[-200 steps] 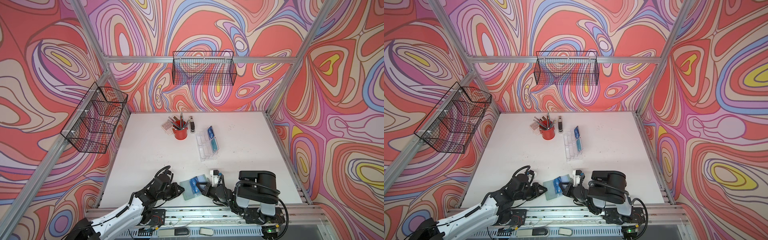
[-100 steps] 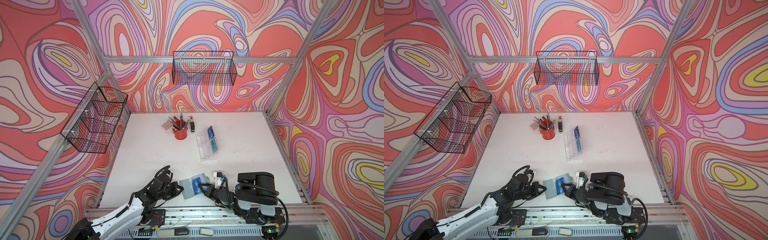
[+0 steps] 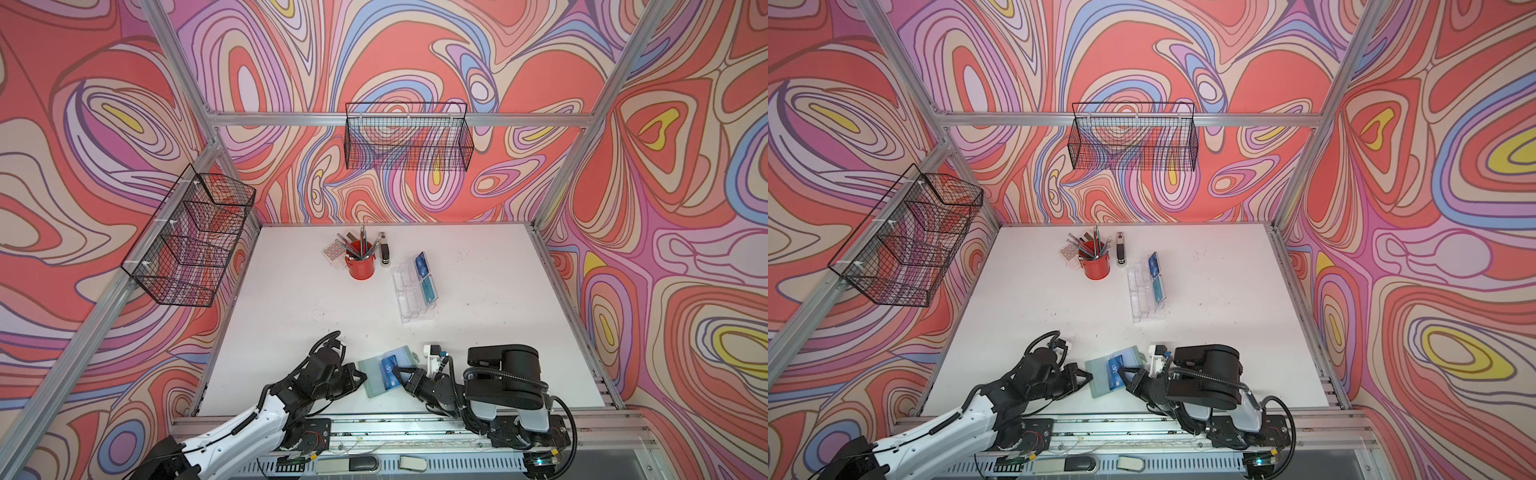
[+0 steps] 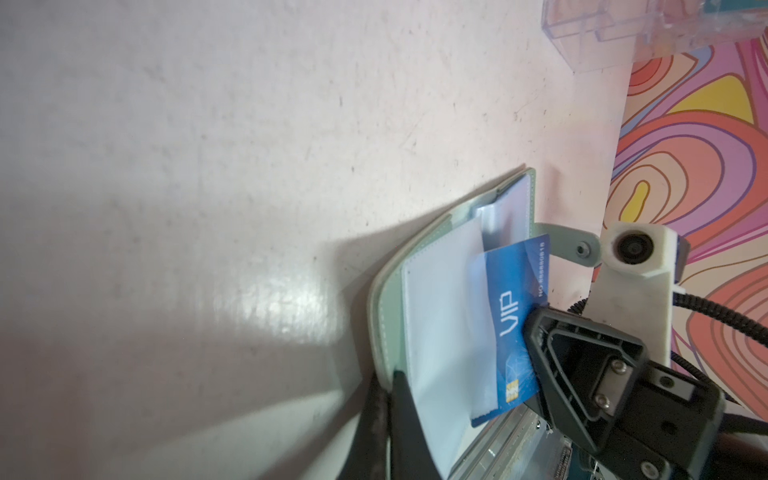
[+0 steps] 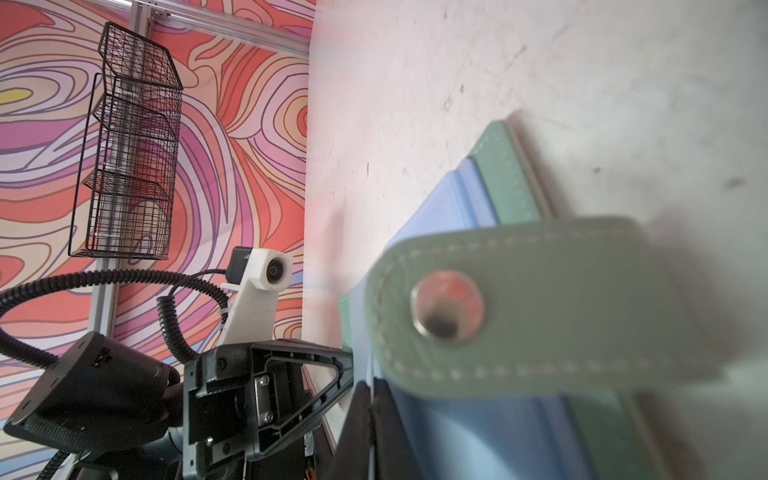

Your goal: Put the credit cards into the card holder

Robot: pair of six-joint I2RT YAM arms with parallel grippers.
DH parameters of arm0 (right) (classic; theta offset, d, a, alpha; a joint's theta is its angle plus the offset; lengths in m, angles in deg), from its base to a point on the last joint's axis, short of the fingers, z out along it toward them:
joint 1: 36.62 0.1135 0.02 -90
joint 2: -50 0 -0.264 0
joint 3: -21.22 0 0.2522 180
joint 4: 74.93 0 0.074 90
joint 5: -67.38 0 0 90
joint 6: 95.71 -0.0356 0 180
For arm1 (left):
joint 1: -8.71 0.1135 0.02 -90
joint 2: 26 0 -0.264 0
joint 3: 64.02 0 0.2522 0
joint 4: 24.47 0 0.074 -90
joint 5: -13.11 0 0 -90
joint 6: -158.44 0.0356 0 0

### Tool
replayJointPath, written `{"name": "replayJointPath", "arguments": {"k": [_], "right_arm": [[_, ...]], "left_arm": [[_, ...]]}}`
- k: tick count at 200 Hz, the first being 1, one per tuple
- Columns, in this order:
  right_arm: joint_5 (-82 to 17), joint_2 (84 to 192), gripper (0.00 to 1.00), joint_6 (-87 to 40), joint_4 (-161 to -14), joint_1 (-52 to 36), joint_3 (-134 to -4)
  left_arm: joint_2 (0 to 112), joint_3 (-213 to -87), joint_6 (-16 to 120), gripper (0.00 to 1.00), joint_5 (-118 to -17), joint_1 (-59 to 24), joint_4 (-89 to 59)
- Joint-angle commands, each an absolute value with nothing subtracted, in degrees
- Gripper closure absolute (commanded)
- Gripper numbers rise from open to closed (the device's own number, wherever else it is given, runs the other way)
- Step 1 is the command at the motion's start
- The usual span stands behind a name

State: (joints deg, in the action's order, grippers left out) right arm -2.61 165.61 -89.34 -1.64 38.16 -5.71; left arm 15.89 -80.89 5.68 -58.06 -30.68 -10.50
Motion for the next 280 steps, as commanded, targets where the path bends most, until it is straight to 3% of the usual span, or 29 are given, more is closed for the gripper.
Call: {"name": "replayJointPath", "arguments": {"k": [1,63,105,124,142,186,209,228,280], "right_arm": [[-3.3,167.58,1.0,-89.42,-6.76,38.61,-5.99],[-1.51,161.94,1.0,-87.61,-19.19,38.61,-7.37],[5.03,147.31,0.67,-83.64,-48.74,38.61,-11.56],[6.46,143.65,0.58,-82.21,-57.86,38.61,-14.37],[6.16,142.46,0.55,-81.78,-57.43,38.61,-13.74],[3.68,145.36,0.55,-81.2,-55.91,38.61,-14.91],[2.83,146.72,0.68,-80.85,-54.46,38.61,-15.76],[1.66,147.67,0.73,-80.41,-54.45,38.66,-17.23],[1.9,149.85,0.74,-80.28,-55.4,38.61,-18.88]], "left_arm": [[16.53,-82.17,6.83,1.0,-58.12,-30.99,-9.21],[17.93,-83.38,8.67,1.0,-56.79,-30.96,-9.12],[19.46,-83.85,9.66,1.0,-56.2,-30.92,-10.27],[20.61,-84.64,10.58,1.0,-55.71,-30.97,-10.14],[21.45,-85.23,10.99,1.0,-55.18,-30.92,-10.5],[22.33,-86.1,11.58,1.0,-55.05,-30.93,-10.53],[22.86,-85.94,11.42,1.0,-54.25,-30.96,-11.17],[23.13,-85.92,11.38,1.0,-53.93,-30.95,-11.4],[22.34,-86.19,11.31,1.0,-53.93,-30.92,-10.78]]}}
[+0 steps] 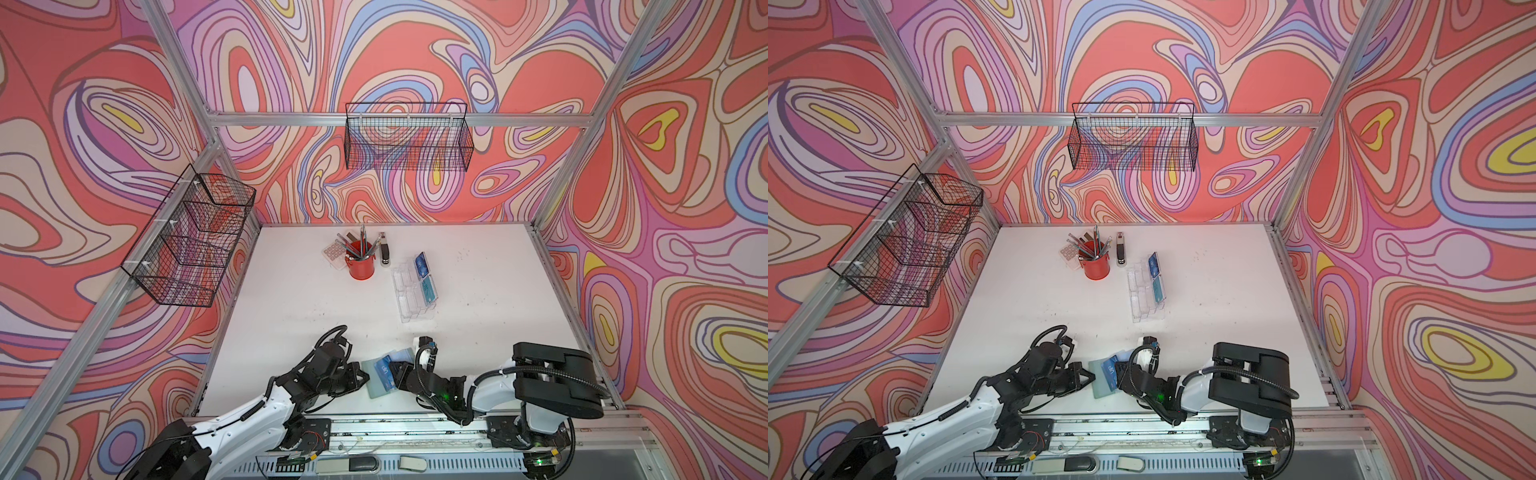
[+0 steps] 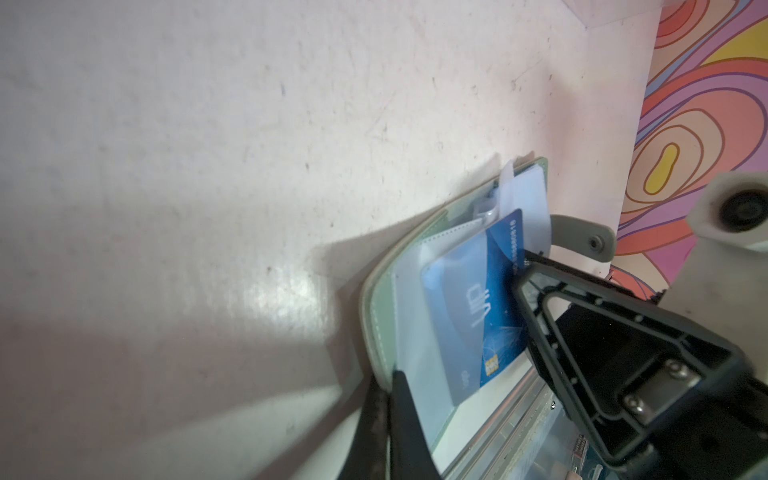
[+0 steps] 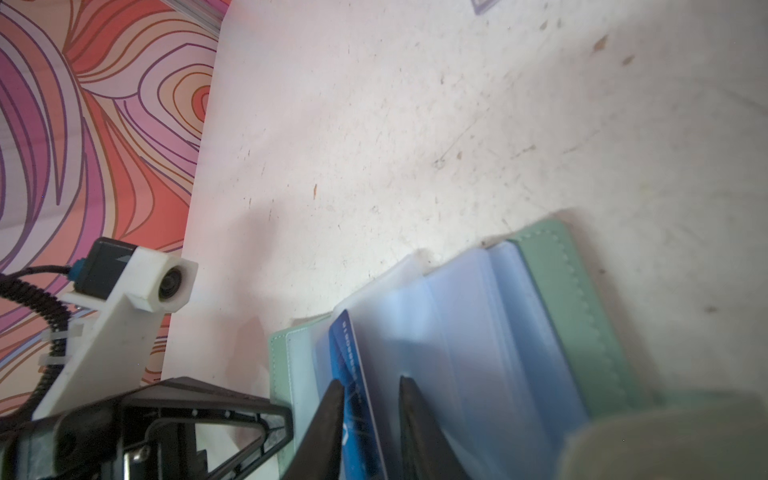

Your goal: Put the credit cards into the card holder

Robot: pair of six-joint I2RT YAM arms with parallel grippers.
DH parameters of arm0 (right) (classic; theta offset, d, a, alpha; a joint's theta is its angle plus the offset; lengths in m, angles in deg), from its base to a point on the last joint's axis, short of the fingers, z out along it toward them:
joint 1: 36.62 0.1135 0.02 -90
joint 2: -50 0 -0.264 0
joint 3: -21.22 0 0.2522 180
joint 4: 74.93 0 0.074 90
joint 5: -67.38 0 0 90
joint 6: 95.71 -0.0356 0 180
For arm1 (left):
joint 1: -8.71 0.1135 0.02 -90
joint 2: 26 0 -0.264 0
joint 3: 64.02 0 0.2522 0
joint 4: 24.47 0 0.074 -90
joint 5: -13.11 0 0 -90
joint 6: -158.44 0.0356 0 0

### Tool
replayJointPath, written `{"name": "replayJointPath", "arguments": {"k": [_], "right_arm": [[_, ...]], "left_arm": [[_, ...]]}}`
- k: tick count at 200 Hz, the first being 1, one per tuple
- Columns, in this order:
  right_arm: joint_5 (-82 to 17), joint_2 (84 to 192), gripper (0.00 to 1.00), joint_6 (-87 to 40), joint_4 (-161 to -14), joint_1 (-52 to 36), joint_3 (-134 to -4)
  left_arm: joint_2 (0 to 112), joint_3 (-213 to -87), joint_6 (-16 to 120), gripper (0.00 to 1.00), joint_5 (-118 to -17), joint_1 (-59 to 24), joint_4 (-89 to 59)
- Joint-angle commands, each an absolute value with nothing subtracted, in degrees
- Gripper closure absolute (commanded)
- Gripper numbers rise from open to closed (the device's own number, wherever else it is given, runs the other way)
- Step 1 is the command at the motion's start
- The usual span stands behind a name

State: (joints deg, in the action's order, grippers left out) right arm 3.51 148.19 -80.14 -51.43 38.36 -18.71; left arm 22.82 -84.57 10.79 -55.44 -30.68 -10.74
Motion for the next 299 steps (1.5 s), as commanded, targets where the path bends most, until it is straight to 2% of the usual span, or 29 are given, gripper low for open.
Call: {"name": "replayJointPath", "arguments": {"k": [1,32,74,192,212,245,274,299], "right_arm": [[1.9,149.85,0.74,-80.28,-55.4,38.61,-18.88],[3.73,147.69,0.74,-79.89,-61.17,38.71,-19.73],[6.44,145.75,0.66,-79.53,-67.29,40.63,-21.69],[5.65,153.27,0.65,-76.85,-70.45,44.13,-30.87],[7.64,151.27,0.62,-77.5,-72.71,44.13,-29.58],[12.14,144.06,0.51,-77.69,-79.01,44.06,-27.56],[12.69,141.97,0.46,-77.18,-80.44,43.93,-26.99],[10.05,144.04,0.46,-75.3,-76.74,43.47,-27.27]], "left_arm": [[22.3,-86.16,11.31,1.0,-53.94,-30.92,-10.74],[22.16,-85.96,11.04,1.0,-54.32,-30.92,-10.66],[22.08,-85.9,10.98,1.0,-54.2,-30.92,-10.96],[21.76,-85.88,11.2,1.0,-53.36,-30.92,-13.26],[21.29,-86.56,12.16,1.0,-53.74,-30.93,-12.32],[21.23,-87.48,13.78,1.0,-54.83,-30.84,-10.71],[22.46,-88.29,15.06,1.0,-54.34,-30.84,-10.54],[24.28,-88.74,15.78,1.0,-53.47,-30.84,-11.0]]}}
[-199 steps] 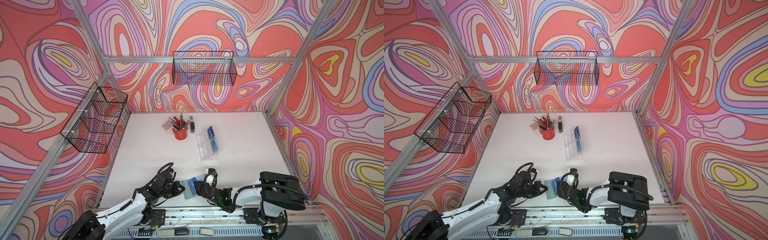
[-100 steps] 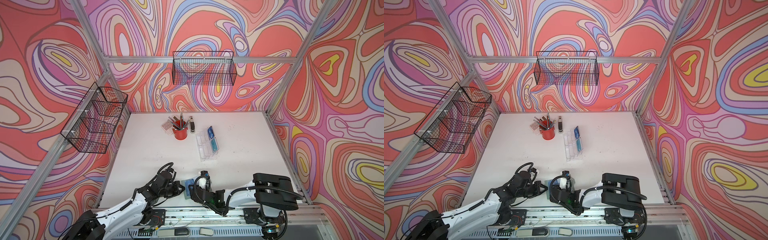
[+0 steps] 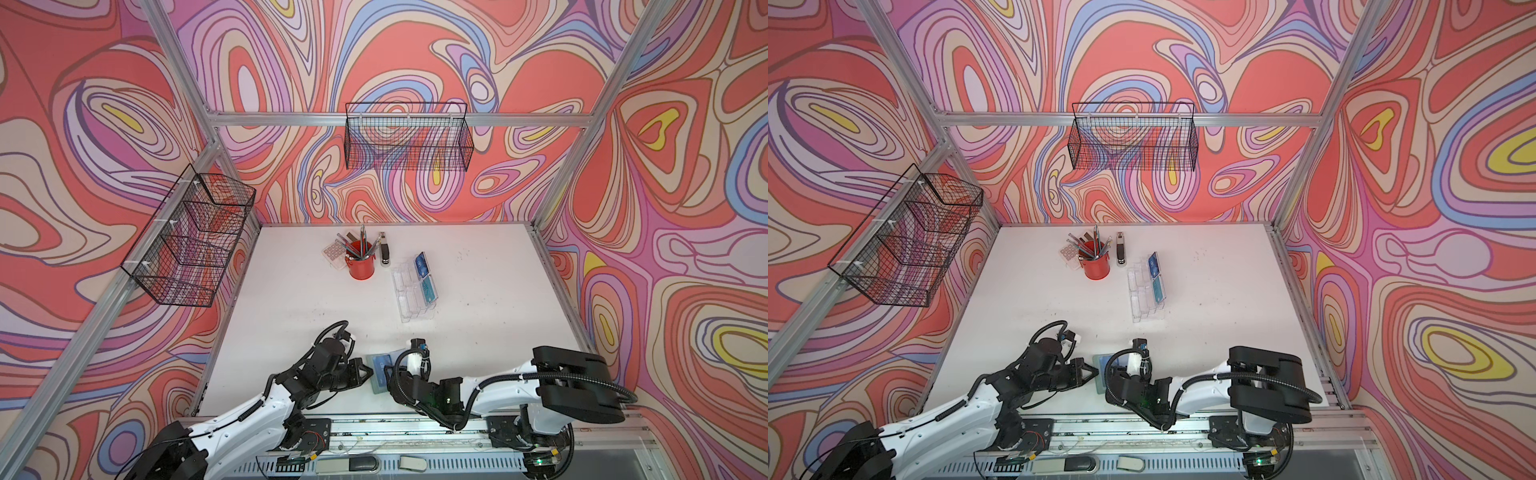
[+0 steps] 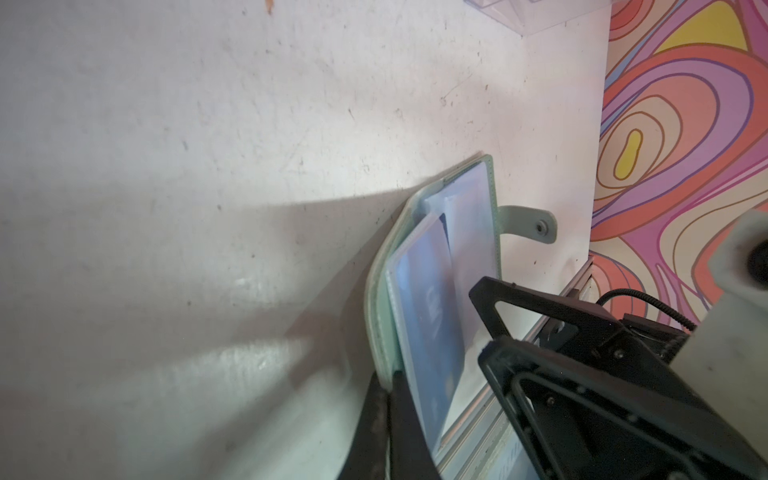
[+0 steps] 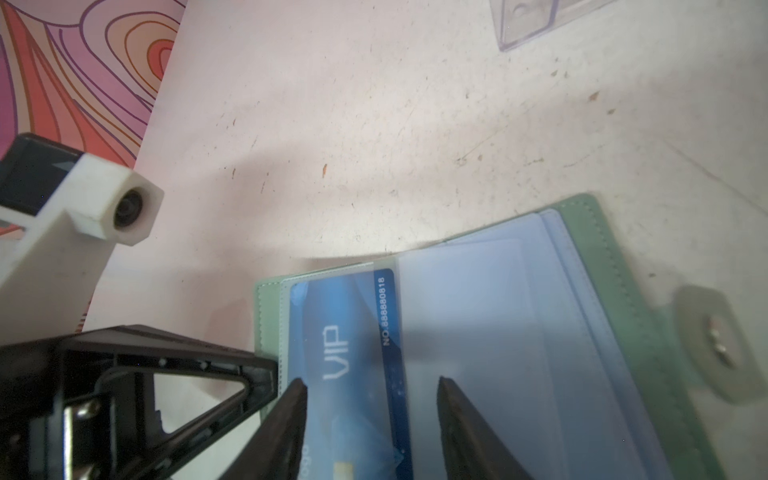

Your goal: Put the credit cards into the card holder

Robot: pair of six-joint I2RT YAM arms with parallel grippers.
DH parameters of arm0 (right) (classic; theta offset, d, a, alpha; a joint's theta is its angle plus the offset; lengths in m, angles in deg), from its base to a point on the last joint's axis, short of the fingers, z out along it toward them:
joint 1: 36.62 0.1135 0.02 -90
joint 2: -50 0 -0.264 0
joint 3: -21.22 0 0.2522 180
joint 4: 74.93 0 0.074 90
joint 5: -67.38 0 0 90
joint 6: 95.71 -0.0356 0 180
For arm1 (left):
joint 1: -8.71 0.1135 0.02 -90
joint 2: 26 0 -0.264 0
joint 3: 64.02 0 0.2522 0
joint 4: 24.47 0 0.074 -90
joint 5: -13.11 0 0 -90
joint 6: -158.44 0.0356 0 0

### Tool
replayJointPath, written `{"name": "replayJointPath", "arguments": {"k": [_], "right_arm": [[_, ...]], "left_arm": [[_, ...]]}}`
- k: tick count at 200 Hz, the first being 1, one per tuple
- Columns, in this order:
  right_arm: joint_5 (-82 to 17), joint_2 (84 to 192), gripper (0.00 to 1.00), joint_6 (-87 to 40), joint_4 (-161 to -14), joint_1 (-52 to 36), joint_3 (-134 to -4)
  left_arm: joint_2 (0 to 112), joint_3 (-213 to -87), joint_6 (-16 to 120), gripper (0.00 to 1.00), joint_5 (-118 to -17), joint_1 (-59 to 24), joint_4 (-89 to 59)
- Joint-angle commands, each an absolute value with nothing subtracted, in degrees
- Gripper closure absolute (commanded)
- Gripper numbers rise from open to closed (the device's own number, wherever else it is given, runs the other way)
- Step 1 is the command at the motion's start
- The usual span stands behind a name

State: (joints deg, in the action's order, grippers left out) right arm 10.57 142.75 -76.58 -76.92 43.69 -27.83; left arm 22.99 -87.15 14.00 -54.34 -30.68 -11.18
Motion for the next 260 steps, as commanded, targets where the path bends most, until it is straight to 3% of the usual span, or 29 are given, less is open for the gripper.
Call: {"name": "replayJointPath", "arguments": {"k": [1,36,59,103,140,185,192,203,209,260], "right_arm": [[9.93,144.13,0.46,-75.27,-76.69,43.46,-27.35],[7.6,146.92,0.48,-74.03,-73.48,42.84,-28.62],[6.21,147.5,0.58,-71.41,-69.89,42.83,-29.32],[3.68,150.59,0.65,-66.68,-69.77,42.83,-34.26],[7.53,146.61,0.63,-66.72,-72.94,42.75,-32.28],[14.84,135.11,0.48,-70.65,-80.75,42.8,-26.27],[15.3,133.94,0.47,-70.92,-81.57,42.74,-25.59],[15.41,133.16,0.46,-70.7,-82.78,42.75,-25.49],[15.34,133.32,0.46,-70.42,-83.45,42.77,-25.86],[7.54,139.75,0.45,-66.44,-79.47,38.86,-28.23]], "left_arm": [[24.36,-88.71,15.79,1.0,-53.45,-30.84,-11.08],[25.65,-89.11,16.57,1.0,-53.33,-30.84,-11.23],[26.02,-89.53,17.33,1.0,-54.21,-30.58,-10.47],[27.51,-91.14,18.88,1.0,-53.47,-28.28,-8.82],[27.88,-91.05,18.8,1.0,-53.55,-24.78,-6.83],[25.68,-92.37,20.62,1.0,-57.19,-22.58,0.07],[25.36,-92.37,20.69,0.89,-57.04,-22.57,0.05],[25.02,-92.17,20.74,0.63,-56.03,-22.56,-0.71],[24.93,-92.18,20.71,0.54,-55.58,-22.55,-0.91],[23.05,-93.49,20.98,0.43,-58.13,-22.45,3.88]]}}
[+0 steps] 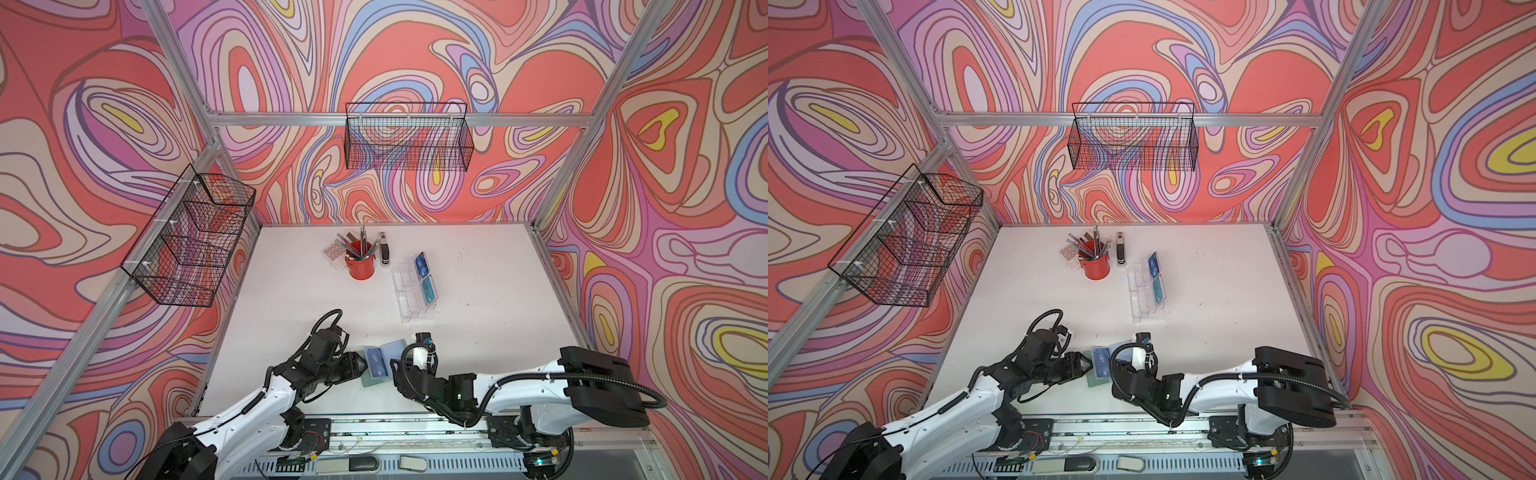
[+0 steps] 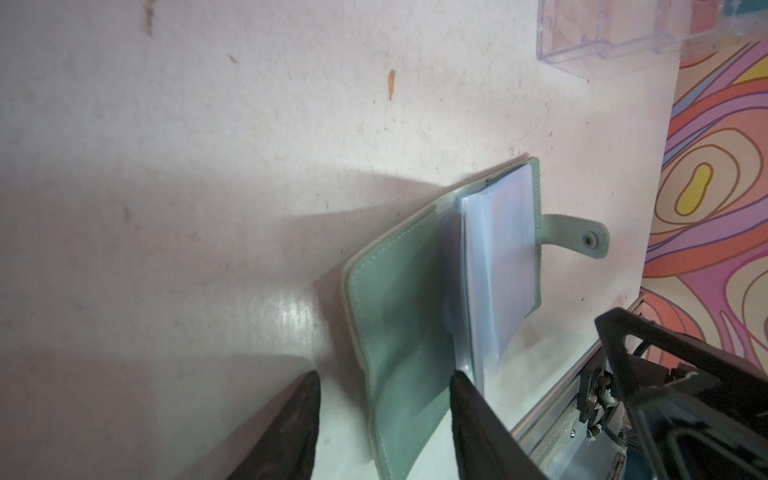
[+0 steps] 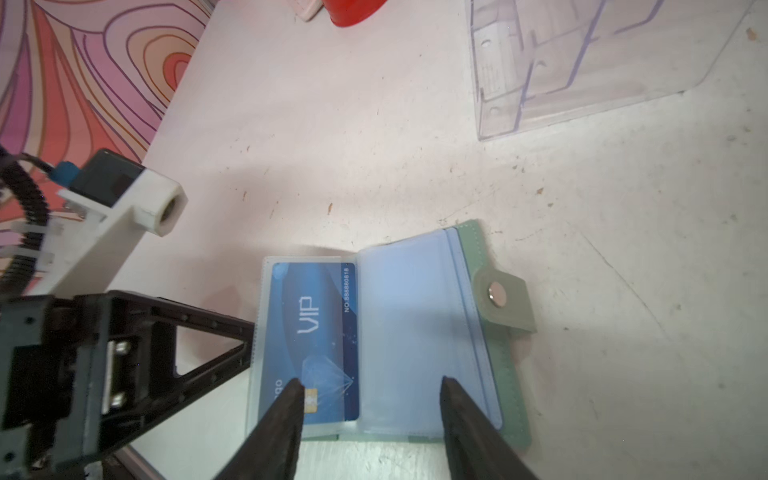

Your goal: Put the credit cards into the card holder

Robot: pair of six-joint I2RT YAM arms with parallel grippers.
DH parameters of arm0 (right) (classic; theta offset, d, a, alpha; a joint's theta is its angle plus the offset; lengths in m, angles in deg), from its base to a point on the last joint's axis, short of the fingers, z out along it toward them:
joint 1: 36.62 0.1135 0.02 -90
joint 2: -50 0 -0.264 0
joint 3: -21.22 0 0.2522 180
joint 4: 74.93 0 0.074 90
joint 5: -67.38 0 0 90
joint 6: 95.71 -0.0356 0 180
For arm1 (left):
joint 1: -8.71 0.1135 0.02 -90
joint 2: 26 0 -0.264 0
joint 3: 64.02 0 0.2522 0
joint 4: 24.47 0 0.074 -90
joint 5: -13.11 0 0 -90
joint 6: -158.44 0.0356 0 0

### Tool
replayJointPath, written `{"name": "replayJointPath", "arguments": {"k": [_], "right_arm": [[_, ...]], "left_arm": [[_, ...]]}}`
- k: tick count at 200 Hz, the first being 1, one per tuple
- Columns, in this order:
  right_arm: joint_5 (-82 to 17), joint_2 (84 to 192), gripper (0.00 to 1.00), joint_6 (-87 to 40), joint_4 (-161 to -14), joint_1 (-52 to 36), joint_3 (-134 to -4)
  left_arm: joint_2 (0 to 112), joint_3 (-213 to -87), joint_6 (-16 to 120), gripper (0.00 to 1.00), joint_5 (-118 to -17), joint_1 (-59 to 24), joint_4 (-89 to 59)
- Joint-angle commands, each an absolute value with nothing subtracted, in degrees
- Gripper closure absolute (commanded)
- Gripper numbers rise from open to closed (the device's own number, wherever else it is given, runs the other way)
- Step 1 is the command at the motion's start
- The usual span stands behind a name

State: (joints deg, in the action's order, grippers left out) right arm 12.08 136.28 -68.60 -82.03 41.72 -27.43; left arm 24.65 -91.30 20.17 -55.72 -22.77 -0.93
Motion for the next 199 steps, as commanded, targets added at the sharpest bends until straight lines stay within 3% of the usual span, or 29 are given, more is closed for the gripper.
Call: {"name": "replayJointPath", "arguments": {"k": [1,35,80,199], "right_arm": [[7.22,139.92,0.46,-66.35,-79.25,38.69,-28.22],[1.33,146.22,0.5,-65.02,-75.38,35.34,-29.71],[0.88,146.87,0.52,-64.85,-76.21,34.82,-30.69],[-3.03,147.73,0.53,-63.1,-74.25,34.8,-33.32]], "left_arm": [[22.96,-93.5,20.98,0.43,-58.28,-22.42,3.93],[18.44,-93.58,21.06,0.39,-61.04,-22.36,8.27],[13.82,-92.75,20.89,0.34,-61.3,-22.22,9.44],[21.79,-92.11,20.45,0.4,-56.5,-22.18,1.88]]}}
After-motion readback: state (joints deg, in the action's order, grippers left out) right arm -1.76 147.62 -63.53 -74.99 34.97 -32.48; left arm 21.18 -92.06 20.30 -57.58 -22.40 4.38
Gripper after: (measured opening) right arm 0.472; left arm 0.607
